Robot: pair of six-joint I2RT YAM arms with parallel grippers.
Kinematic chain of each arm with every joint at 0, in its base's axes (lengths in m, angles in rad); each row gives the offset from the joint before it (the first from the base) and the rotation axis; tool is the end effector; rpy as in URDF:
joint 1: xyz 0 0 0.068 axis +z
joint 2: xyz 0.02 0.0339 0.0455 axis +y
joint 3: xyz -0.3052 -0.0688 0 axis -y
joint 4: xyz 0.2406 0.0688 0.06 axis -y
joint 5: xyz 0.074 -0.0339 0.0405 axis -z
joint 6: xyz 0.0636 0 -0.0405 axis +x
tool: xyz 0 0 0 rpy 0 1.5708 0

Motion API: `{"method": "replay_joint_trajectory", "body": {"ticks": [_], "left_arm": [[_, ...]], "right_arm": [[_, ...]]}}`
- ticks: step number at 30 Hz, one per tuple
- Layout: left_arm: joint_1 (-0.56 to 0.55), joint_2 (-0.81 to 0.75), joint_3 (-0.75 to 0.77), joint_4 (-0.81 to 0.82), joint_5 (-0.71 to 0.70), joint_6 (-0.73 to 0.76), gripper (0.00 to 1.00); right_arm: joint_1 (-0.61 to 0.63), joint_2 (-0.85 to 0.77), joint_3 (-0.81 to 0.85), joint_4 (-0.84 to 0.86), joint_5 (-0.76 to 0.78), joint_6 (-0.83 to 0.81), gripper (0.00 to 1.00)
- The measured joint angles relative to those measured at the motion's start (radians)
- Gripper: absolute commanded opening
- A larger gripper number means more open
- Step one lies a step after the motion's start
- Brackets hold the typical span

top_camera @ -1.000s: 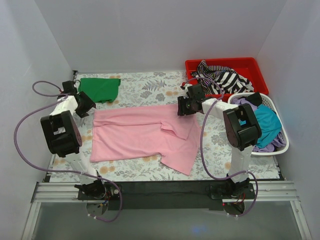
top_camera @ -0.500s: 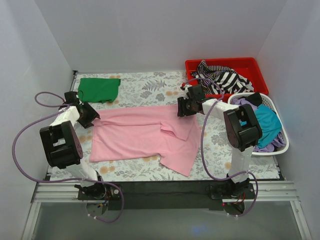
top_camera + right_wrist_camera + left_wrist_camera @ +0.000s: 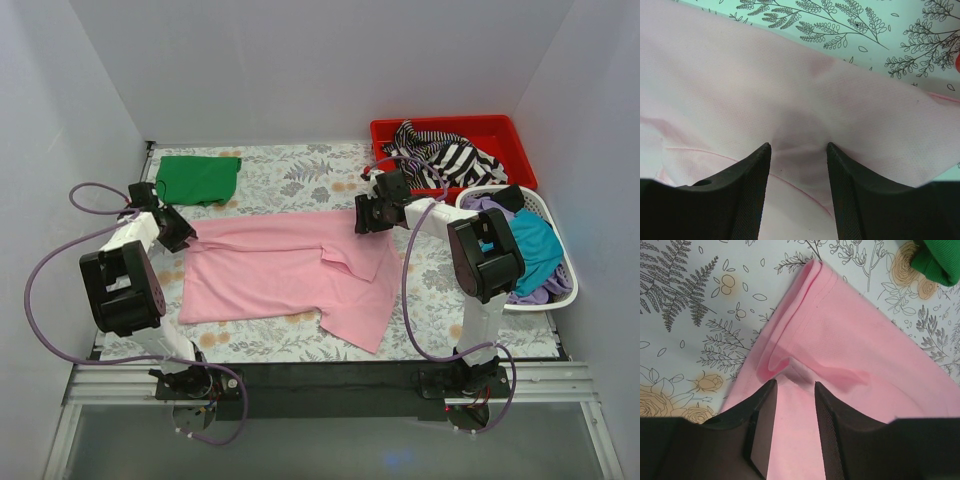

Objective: Fold and stack the t-shirts
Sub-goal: Fold the tshirt

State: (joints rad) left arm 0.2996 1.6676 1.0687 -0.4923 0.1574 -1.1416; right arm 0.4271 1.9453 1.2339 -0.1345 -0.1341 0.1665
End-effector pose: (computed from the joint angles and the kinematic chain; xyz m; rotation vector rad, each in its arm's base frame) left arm 0.3327 0.0923 0.2098 -1.7612 2.0854 -0.4691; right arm 0.4005 0.1916 0.1833 -0.3805 2.4232 0.4294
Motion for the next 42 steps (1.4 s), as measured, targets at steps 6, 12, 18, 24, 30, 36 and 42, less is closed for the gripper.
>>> {"method": "replay_joint_trajectory", "body": {"ticks": [6, 12, 18, 24, 30, 36, 42], "left_arm": [[0.000, 0.028, 0.000, -0.003, -0.005, 0.000, 0.10], [0.000, 0.048, 0.000, -0.008, -0.010, 0.001, 0.00], [0.000, 0.046, 0.000, -0.020, -0.006, 0.002, 0.00], [0.000, 0.005, 0.000, -0.033, 0.001, 0.006, 0.32], [0.000, -0.009, 0.000, -0.033, 0.000, -0.002, 0.61], [0.000, 0.014, 0.000, -0.030, -0.008, -0.006, 0.60], [0.000, 0.063, 0.019, -0.031, -0.018, -0.012, 0.59]], "right_arm": [[0.000, 0.000, 0.000, 0.000, -0.001, -0.002, 0.56], [0.000, 0.000, 0.000, 0.000, -0.001, -0.002, 0.56], [0.000, 0.000, -0.002, 0.002, -0.002, -0.002, 0.56], [0.001, -0.002, -0.006, 0.007, -0.002, -0.005, 0.56], [0.001, -0.002, -0.006, 0.007, -0.002, -0.006, 0.56], [0.001, -0.002, -0.006, 0.007, -0.003, -0.008, 0.56], [0.001, -0.002, -0.006, 0.007, -0.004, -0.009, 0.56]]}}
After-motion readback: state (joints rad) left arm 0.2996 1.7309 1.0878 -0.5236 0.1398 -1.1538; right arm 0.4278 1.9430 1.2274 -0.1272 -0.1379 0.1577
